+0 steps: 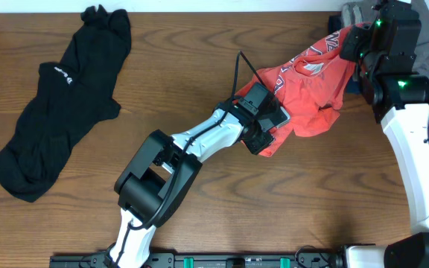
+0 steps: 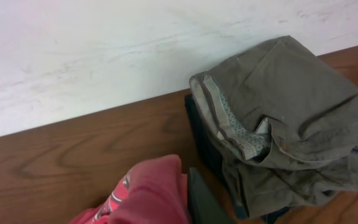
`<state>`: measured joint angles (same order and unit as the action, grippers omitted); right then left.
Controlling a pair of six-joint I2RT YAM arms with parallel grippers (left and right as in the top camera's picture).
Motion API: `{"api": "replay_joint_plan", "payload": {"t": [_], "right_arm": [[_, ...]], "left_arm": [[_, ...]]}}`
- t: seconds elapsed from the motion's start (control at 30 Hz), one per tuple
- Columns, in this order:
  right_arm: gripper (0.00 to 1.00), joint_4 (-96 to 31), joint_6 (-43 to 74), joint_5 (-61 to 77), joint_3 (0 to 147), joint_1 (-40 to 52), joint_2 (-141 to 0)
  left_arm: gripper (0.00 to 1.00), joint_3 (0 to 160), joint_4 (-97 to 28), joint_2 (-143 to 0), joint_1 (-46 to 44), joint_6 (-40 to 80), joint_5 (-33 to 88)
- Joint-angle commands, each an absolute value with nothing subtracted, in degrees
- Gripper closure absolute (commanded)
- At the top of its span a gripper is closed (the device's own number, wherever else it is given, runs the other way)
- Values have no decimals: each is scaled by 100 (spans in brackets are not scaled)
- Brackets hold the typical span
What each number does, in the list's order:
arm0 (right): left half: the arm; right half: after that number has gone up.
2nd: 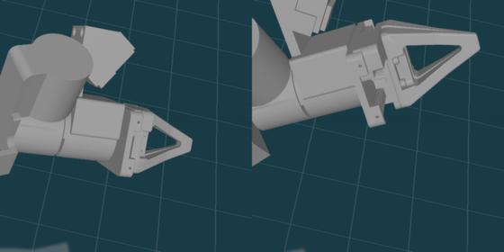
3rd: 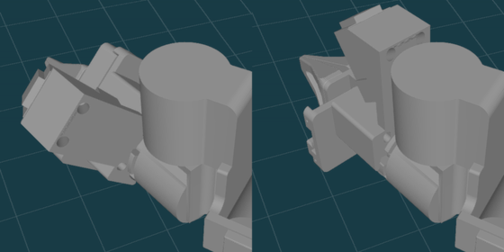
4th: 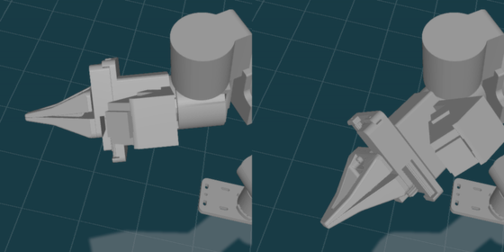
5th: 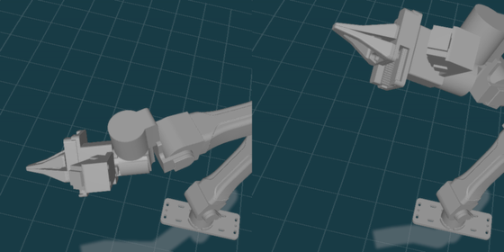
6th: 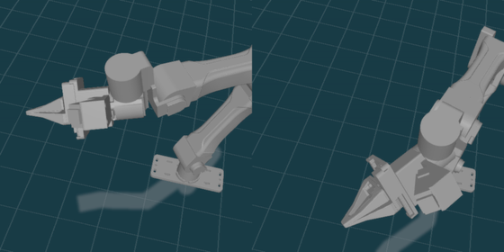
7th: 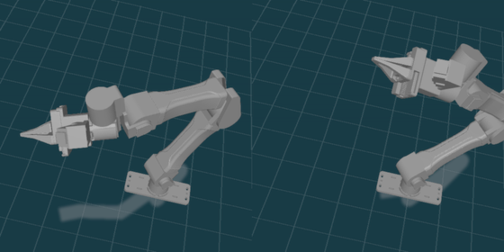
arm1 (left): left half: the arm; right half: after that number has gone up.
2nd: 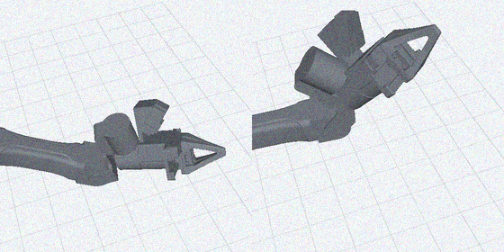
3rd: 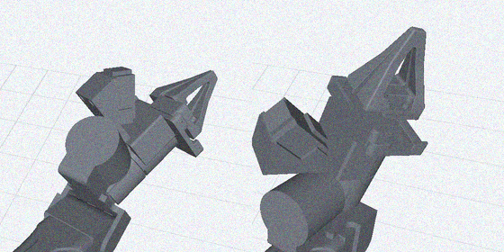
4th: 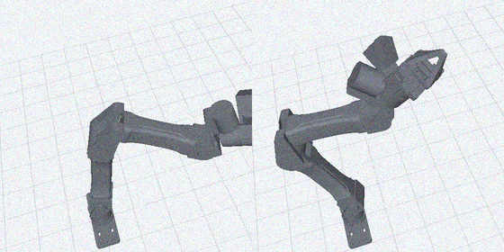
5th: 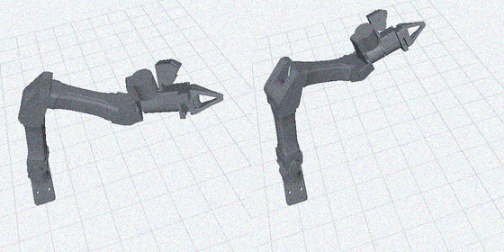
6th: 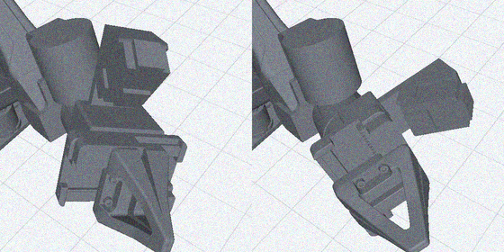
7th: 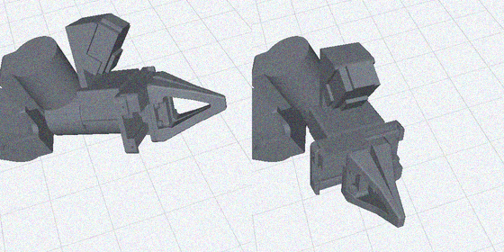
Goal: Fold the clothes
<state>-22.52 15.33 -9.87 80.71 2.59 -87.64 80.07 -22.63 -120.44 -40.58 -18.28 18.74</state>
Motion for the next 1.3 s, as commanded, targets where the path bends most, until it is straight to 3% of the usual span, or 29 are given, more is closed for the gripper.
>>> {"api": "replay_joint_plan", "payload": {"t": [0.0, 0.8, 1.27], "right_arm": [[90, -2259, 1518, -982, 8195, 220, -8777], [88, -2296, 1518, -978, 8189, 222, -8906], [64, -2593, 1516, -958, 8173, 222, -8927]], "left_arm": [[49, 7977, -2279, -12068, -4047, -1879, 1439], [54, 7979, -2171, -11775, -4047, -1516, 123], [53, 7979, -2115, -11699, -4032, -1514, -178]]}}
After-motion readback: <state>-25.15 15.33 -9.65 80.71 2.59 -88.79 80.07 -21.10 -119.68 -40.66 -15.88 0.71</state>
